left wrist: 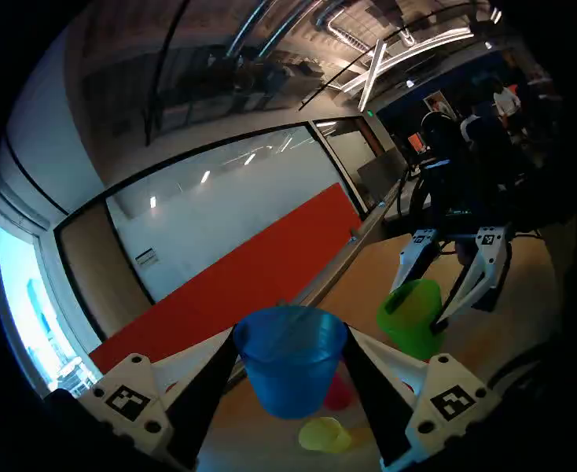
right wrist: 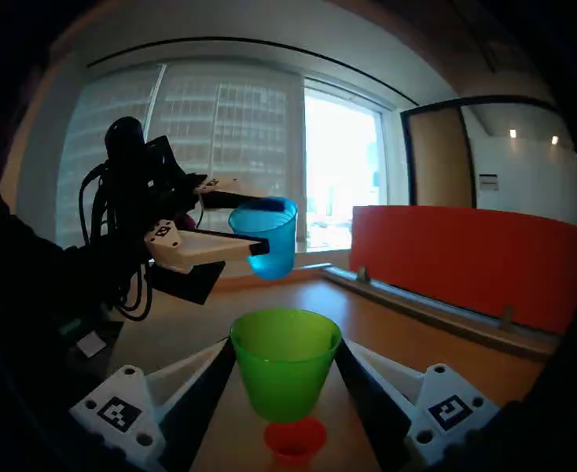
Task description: Pour water
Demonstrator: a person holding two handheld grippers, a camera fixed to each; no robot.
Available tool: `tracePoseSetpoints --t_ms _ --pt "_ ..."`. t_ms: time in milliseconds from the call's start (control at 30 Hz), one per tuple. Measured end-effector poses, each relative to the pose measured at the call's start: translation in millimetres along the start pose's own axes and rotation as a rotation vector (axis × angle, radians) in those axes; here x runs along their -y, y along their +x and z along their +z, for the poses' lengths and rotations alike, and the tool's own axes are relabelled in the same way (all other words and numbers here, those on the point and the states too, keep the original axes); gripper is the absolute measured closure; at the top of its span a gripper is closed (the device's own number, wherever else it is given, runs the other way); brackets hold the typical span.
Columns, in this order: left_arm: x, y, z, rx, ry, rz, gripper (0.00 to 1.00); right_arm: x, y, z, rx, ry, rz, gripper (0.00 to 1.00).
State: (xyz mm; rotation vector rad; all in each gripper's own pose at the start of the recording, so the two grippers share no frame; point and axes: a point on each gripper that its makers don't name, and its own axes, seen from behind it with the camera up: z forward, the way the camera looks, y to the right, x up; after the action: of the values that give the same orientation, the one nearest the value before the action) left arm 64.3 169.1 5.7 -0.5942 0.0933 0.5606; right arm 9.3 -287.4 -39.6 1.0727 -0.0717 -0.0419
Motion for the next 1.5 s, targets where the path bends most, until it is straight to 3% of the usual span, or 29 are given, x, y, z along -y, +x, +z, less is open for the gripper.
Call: tracePoseSetpoints --t_ms 167,467,667,1500 --pt "2.0 2 -0.1 0.0 0.019 0.051 0.12 6 -1 3.3 0.005 0.017 -0.006 0.09" --pt "1.8 7 1.7 -0.007 0.023 0.076 0.12 11 -6 7.9 0.012 0.03 -0.014 0.09" --pt "1.0 12 1.6 -0.01 0.027 0.123 0.12 15 -10 12.2 0.018 0.044 -0.016 0.09" --pt "-12.5 31 1.1 -0.032 0.014 0.274 0.12 29 -17 23.1 0.026 0.09 -0.014 0.09"
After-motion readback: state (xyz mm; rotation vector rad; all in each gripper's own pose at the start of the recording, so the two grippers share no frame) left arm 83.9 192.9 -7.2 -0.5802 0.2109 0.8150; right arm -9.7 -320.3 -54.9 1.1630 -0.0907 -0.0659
